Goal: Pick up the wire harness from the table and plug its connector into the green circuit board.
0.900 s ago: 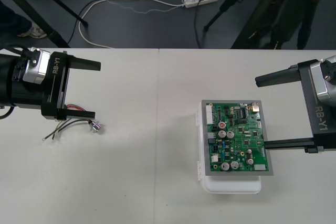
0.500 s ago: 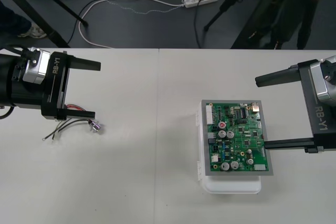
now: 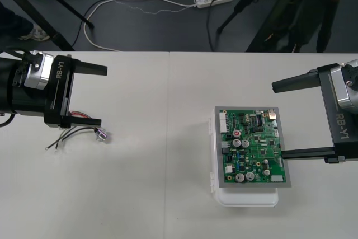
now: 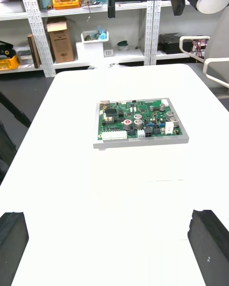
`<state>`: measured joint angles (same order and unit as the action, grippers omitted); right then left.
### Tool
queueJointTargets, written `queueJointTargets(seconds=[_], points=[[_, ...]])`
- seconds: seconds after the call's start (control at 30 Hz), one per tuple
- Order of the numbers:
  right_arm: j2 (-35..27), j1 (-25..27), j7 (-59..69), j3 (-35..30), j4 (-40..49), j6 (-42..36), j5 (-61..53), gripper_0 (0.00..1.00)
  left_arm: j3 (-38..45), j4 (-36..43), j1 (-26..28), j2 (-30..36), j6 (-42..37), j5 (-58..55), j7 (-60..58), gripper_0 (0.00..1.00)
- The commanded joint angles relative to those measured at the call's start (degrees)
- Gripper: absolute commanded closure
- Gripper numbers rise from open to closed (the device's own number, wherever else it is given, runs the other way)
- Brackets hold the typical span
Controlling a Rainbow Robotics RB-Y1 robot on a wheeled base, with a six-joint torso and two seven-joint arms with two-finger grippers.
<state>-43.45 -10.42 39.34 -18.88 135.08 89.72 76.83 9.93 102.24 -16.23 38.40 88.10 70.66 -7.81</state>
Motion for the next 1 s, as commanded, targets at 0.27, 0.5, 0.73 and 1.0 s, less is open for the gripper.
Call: queueJointTargets(seconds=[0.27, 0.5, 0.73, 1.0], points=[[0.8, -0.3, -0.8, 0.6, 0.6, 0.3, 0.3, 0.0, 1.6, 1.8, 0.8, 2.2, 1.9, 0.3, -2.5, 0.01], [0.8, -0.3, -0.8, 0.6, 0.6, 0.3, 0.3, 0.0, 1.6, 1.8, 0.8, 2.2, 1.9, 0.3, -2.5, 0.01], [0.8, -0.3, -0.8, 0.6, 0.6, 0.3, 0.3, 0.0, 1.6, 1.8, 0.8, 2.2, 1.9, 0.3, -2.5, 0.01], [0.8, -0.3, -0.8, 0.6, 0.6, 0.3, 0.3, 0.0, 1.6, 1.8, 0.8, 2.2, 1.9, 0.3, -2.5, 0.01]])
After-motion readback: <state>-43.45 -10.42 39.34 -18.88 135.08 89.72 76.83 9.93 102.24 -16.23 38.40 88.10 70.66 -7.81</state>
